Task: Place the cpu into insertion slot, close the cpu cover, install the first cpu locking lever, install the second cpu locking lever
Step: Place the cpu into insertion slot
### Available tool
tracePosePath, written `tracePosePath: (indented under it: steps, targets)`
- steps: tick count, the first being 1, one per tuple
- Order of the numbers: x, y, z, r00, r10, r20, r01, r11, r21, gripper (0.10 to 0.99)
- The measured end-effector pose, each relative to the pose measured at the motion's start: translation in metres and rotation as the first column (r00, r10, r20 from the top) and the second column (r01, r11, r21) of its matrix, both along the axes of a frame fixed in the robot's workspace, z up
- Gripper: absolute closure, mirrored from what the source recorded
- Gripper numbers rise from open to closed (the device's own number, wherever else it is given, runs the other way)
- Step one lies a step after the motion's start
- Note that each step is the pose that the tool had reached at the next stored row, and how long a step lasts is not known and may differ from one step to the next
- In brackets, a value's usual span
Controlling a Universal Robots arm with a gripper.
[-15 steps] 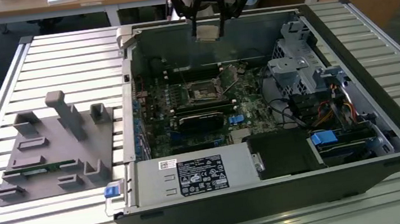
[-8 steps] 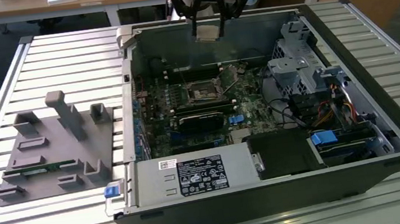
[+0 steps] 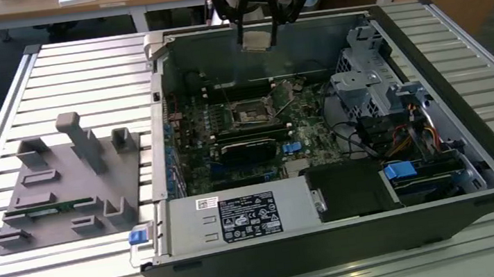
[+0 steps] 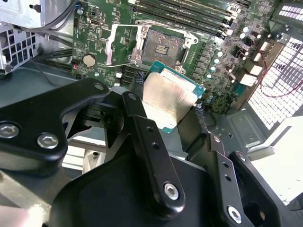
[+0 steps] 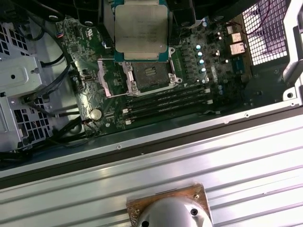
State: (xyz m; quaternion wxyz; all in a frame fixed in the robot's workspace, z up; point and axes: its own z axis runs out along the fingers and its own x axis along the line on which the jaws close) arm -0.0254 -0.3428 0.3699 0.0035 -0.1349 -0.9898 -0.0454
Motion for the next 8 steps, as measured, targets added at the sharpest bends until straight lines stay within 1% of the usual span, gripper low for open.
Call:
tracePosePath:
  steps: [8]
  targets:
    - [0.0000, 0.0000, 0.0000, 0.9996, -0.027, 0.0000, 0.027, 0.9996, 0.000, 0.549]
